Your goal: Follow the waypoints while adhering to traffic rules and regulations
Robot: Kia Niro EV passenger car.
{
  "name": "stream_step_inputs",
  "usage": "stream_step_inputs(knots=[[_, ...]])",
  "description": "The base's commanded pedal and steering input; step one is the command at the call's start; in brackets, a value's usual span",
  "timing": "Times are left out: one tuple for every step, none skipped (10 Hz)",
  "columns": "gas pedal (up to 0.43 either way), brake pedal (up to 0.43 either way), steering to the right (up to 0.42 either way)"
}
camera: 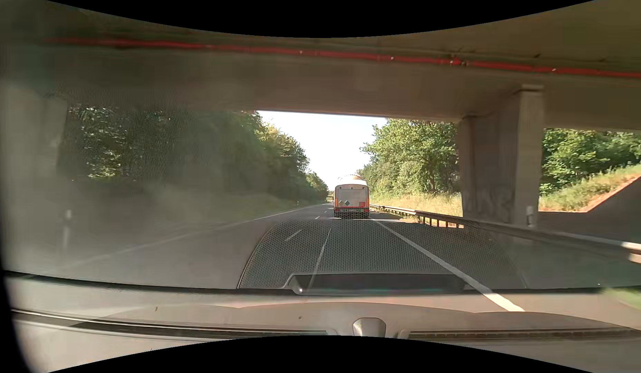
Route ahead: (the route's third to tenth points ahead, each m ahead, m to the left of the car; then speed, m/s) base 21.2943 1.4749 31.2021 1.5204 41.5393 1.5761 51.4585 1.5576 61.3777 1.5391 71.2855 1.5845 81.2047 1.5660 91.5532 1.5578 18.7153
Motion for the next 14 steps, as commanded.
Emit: stream_step_inputs(knots=[[0.11, 0.006, 0.003], [0.11, 0.006, 0.003], [0.11, 0.006, 0.004], [0.11, 0.006, 0.003], [0.11, 0.006, 0.003], [0.11, 0.006, 0.003], [0.11, 0.006, 0.003], [0.11, 0.006, 0.004], [0.11, 0.006, 0.004], [0.11, 0.006, 0.003], [0.11, 0.006, 0.003], [0.11, 0.006, 0.003], [0.098, 0.006, 0.004], [0.098, 0.006, 0.004]])
